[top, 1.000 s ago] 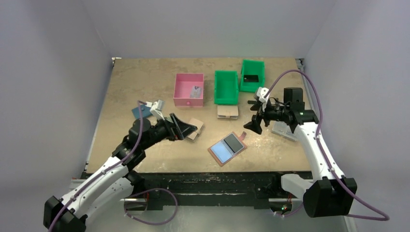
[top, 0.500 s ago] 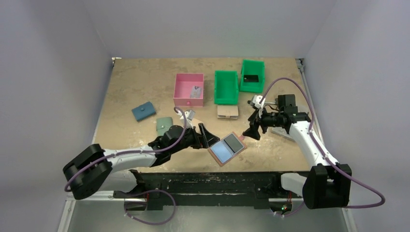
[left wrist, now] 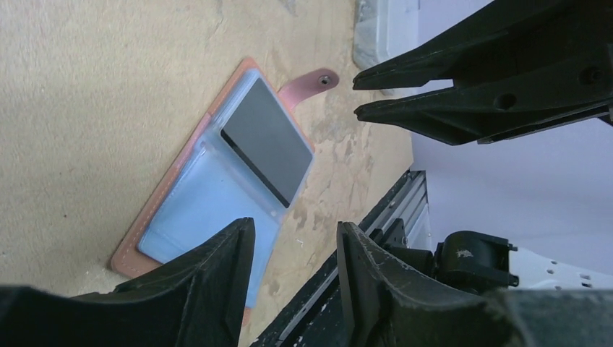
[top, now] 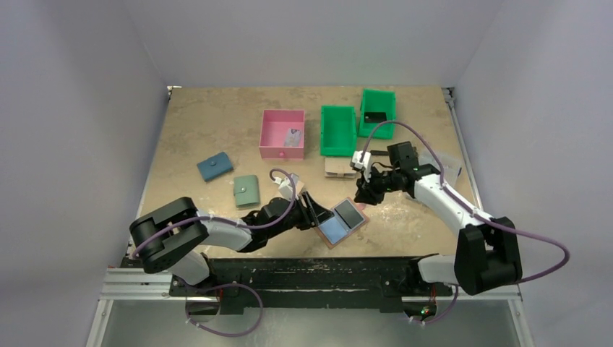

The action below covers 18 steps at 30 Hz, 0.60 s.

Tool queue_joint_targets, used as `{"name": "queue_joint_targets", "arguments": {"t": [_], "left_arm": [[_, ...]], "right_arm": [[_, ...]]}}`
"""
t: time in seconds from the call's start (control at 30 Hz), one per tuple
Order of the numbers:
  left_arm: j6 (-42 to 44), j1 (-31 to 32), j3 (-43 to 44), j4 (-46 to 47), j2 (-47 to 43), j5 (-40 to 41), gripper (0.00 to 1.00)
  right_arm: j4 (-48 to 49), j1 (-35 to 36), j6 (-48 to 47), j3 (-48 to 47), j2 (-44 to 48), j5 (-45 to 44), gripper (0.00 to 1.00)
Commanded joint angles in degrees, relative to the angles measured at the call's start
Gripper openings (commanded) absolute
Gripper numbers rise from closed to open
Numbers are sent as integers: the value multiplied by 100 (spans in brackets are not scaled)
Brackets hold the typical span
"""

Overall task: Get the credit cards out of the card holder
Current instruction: Remove the credit card from the card holder.

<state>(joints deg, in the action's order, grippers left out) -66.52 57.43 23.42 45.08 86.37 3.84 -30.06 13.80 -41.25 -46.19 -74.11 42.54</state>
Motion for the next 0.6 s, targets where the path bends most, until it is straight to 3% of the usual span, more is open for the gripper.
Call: {"name": "queue_joint_targets", "arguments": {"t": [0.0, 0.57], "left_arm": [[-370, 193, 43, 648, 332, 259, 48], [-492, 362, -97, 994, 472, 450, 48]], "right_arm": [[63, 261, 113, -144, -308, -494, 25], [-598, 298, -444, -416, -625, -592, 23]]}}
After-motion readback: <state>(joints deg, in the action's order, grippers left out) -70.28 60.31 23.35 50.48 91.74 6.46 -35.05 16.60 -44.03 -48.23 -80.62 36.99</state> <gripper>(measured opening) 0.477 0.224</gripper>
